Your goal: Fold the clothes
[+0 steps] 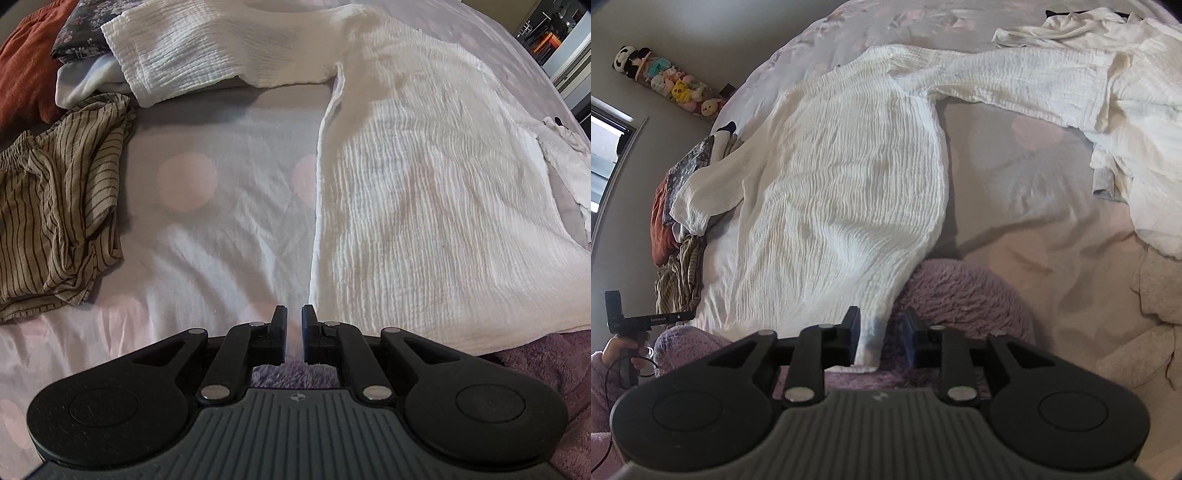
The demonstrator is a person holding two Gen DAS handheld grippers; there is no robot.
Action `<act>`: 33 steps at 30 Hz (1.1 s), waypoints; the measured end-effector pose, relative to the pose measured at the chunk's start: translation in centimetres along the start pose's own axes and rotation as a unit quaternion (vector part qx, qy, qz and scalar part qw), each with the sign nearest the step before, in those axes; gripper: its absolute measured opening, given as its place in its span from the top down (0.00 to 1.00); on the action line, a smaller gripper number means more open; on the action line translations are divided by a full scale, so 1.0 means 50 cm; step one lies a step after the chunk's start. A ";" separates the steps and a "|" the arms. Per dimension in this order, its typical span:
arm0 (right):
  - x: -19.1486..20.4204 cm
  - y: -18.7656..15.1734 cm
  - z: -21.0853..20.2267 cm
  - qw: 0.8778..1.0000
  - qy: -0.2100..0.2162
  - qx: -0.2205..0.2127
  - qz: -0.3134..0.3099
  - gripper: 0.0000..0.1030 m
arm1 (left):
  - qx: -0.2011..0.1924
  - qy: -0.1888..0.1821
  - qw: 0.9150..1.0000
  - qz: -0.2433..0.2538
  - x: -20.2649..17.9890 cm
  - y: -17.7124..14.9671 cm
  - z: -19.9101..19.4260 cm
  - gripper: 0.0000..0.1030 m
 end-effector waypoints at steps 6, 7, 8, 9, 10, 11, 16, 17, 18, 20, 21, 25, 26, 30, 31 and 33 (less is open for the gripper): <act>-0.002 0.099 -0.001 0.999 -0.024 -0.038 -0.018 0.63 | -0.045 0.008 0.998 0.035 -0.019 0.098 -0.025 0.91; -0.002 0.119 0.005 0.998 -0.029 -0.044 -0.023 0.63 | -0.057 0.010 0.997 0.042 -0.022 0.119 -0.028 0.90; -0.003 0.140 0.012 0.998 -0.035 -0.049 -0.027 0.61 | -0.069 0.012 0.996 0.048 -0.026 0.142 -0.030 0.90; -0.004 0.164 0.021 0.997 -0.040 -0.056 -0.031 0.56 | -0.081 0.016 0.995 0.055 -0.030 0.169 -0.030 0.90; -0.006 0.188 0.030 0.996 -0.045 -0.062 -0.036 0.53 | -0.094 0.020 0.993 0.061 -0.034 0.195 -0.030 0.89; -0.008 0.213 0.041 0.995 -0.053 -0.069 -0.041 0.48 | -0.107 0.023 0.992 0.067 -0.039 0.222 -0.028 0.89; -0.024 0.350 0.111 0.989 -0.090 -0.099 -0.069 0.49 | -0.172 0.036 0.981 0.087 -0.067 0.375 -0.001 0.82; -0.026 0.378 0.126 0.986 -0.098 -0.106 -0.078 0.49 | -0.184 0.039 0.978 0.089 -0.072 0.406 0.007 0.80; -0.029 0.407 0.142 0.984 -0.106 -0.113 -0.090 0.50 | -0.193 0.041 0.976 0.090 -0.077 0.437 0.019 0.77; -0.035 0.463 0.176 0.979 -0.119 -0.125 -0.105 0.50 | -0.209 0.050 0.972 0.095 -0.088 0.500 0.051 0.72; -0.039 0.493 0.195 0.978 -0.123 -0.130 -0.109 0.50 | -0.216 0.055 0.970 0.098 -0.092 0.531 0.068 0.72; -0.051 0.609 0.273 0.972 -0.129 -0.148 -0.126 0.50 | -0.233 0.076 0.963 0.109 -0.112 0.646 0.152 0.69; -0.052 0.636 0.294 0.972 -0.125 -0.151 -0.127 0.50 | -0.233 0.077 0.963 0.110 -0.116 0.670 0.175 0.66; -0.052 0.732 0.375 0.974 -0.103 -0.162 -0.122 0.51 | -0.227 0.070 0.963 0.126 -0.130 0.756 0.266 0.58; -0.052 0.755 0.395 0.974 -0.096 -0.165 -0.118 0.51 | -0.225 0.067 0.963 0.130 -0.132 0.772 0.286 0.58; -0.050 0.795 0.433 0.975 -0.085 -0.169 -0.112 0.51 | -0.221 0.066 0.964 0.131 -0.133 0.797 0.321 0.58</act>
Point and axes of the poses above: each gripper's, at about its wrist camera, not at the fingertips, and z roughly the way its jaws point, x to its left, y to its top, the point moved 4 cm from there along z, roughly the way its jaws point, and after that the axes turned 3 degrees about x, right-handed, at the moved point
